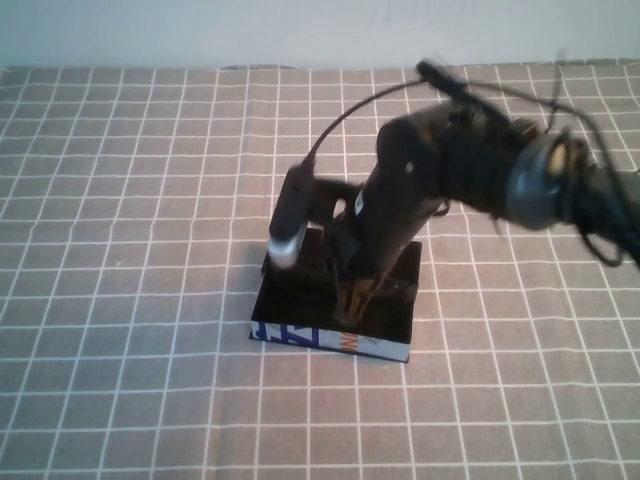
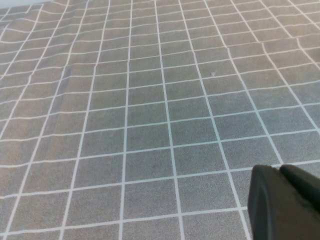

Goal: Take glasses out of glasses case
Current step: Pick up the glasses from the glasses case, then place the glasses on the table

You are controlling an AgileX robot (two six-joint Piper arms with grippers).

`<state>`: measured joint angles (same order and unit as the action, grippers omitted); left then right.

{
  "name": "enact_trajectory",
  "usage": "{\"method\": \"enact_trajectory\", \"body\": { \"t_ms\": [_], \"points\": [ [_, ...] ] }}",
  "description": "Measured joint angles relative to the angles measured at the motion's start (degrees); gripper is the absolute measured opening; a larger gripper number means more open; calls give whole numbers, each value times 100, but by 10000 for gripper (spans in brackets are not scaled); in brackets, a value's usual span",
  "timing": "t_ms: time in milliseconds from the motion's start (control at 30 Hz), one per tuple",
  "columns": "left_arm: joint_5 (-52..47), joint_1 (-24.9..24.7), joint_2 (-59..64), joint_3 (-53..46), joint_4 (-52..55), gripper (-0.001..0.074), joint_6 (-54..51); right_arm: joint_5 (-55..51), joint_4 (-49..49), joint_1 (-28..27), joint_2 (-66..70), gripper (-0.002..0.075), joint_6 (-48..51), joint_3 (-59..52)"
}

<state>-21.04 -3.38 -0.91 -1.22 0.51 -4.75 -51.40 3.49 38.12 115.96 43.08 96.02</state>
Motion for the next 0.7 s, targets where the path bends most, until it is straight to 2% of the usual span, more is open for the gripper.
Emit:
{"method": "enact_trajectory", "body": {
  "t_ms": [67,200,300,400,500,700],
  "points": [
    [0,0,0,0,0,-4,0,-128,-145,0,-254,12,-679,0],
    [0,0,0,0,0,-4,0,-517,-529,-31,-933,12,-2676,-333],
    [0,0,0,0,0,-5,0,-494,-565,-221,-1543,12,-4224,-1001],
    [0,0,0,0,0,-4,0,-151,-562,-570,-2019,12,-5325,-1850],
    [0,0,0,0,0,-4,0,260,-349,-971,-2217,12,-5930,-2665],
    [0,0,0,0,0,-4,0,955,-14,-1407,-2014,12,-6147,-3400]
  ]
}}
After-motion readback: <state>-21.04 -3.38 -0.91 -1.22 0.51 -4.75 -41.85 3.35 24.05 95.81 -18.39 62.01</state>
